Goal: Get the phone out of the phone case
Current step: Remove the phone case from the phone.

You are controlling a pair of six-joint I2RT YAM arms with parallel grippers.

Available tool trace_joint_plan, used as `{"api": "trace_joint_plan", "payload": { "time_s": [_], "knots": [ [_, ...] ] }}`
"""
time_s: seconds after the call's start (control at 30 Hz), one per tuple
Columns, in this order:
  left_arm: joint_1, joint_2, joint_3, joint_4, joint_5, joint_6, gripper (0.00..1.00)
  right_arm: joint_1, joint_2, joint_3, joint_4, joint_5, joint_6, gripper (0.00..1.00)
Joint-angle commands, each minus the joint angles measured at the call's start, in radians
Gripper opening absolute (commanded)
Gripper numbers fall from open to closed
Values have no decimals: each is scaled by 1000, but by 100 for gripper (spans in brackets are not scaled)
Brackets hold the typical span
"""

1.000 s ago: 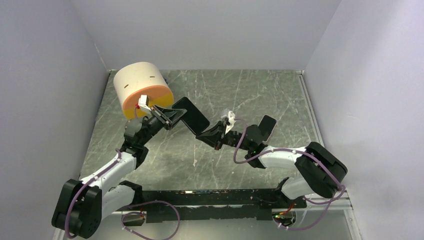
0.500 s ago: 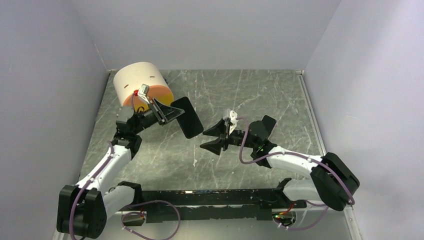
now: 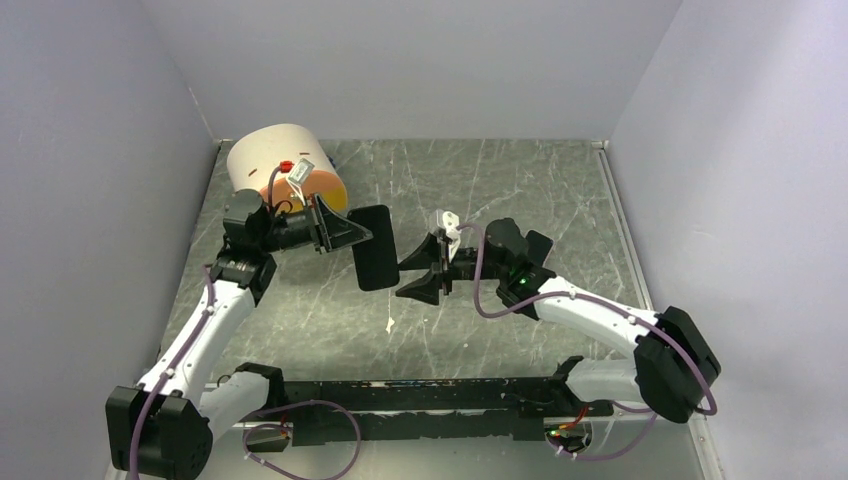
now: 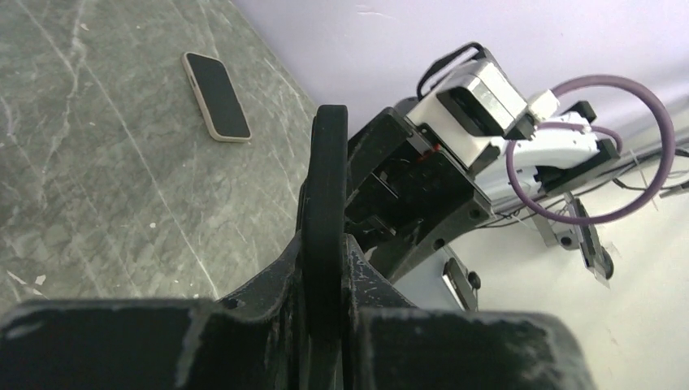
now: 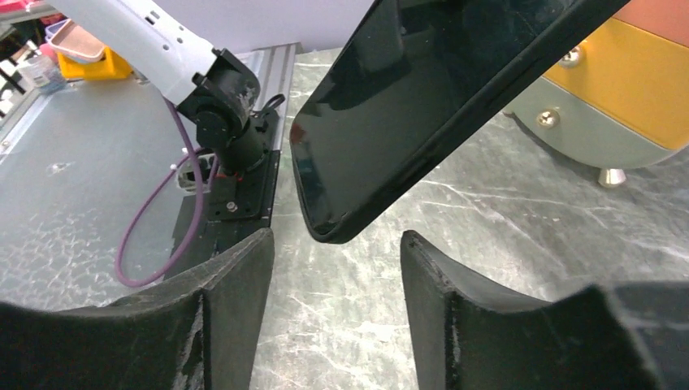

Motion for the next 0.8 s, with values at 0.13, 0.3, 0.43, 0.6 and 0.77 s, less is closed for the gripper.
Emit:
{"api": "trace_joint_plan", "payload": {
  "time_s": [0.13, 0.3, 0.43, 0.6, 0.77],
  "knots": [
    [3, -19, 77, 40, 120, 37, 2, -3, 70, 111, -33, -123, -43, 49],
    [3, -11, 82, 68, 141, 20, 3, -3, 94, 133, -41, -141, -64, 32],
    [3, -6, 88, 54, 146, 24, 2, -4, 115, 164, -104, -147, -144, 21],
    [3, -3, 68, 112, 171, -20, 3, -3, 115, 177, -132, -138, -197, 12],
    [3, -6, 67, 92, 159, -13, 2, -3, 119, 196, -158, -141, -206, 9]
  ]
}}
